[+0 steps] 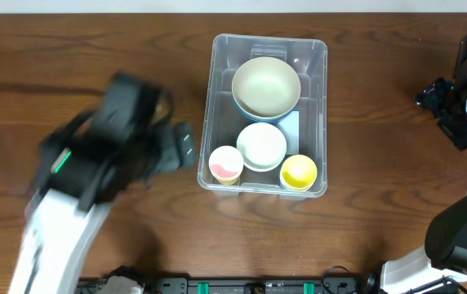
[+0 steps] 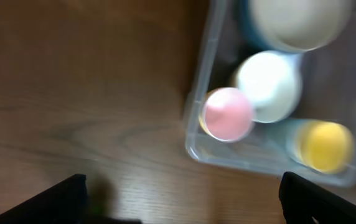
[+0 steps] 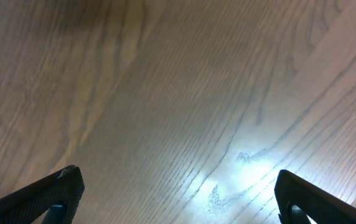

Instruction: Pack container

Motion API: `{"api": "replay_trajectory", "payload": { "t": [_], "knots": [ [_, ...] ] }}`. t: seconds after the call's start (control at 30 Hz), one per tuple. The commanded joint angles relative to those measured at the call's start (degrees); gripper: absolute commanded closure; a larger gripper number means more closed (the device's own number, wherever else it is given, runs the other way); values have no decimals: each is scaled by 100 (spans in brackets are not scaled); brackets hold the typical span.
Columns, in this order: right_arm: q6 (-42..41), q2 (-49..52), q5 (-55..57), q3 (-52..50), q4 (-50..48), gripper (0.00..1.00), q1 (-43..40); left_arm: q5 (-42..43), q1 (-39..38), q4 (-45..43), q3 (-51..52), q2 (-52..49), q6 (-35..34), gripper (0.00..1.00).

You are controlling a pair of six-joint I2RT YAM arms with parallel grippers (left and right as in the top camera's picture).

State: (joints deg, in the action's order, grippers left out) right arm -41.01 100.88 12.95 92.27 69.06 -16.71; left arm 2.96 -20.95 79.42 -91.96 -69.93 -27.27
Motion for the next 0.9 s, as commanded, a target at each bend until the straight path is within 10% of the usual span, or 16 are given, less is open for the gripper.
{"api": "replay_trajectory", "payload": {
  "t": [0.0,0.57,0.87],
  "knots": [
    [-72,-26,116,-4,-9,1,-15,-129,9,140,-90,872,-125,2],
    [-72,-26,118,-4,-9,1,-15,-70,9,546,-90,3156,-96,2],
    [-72,-26,118,-4,-9,1,-15,-59,337,-92,844,3244,1766,2]
  ]
}}
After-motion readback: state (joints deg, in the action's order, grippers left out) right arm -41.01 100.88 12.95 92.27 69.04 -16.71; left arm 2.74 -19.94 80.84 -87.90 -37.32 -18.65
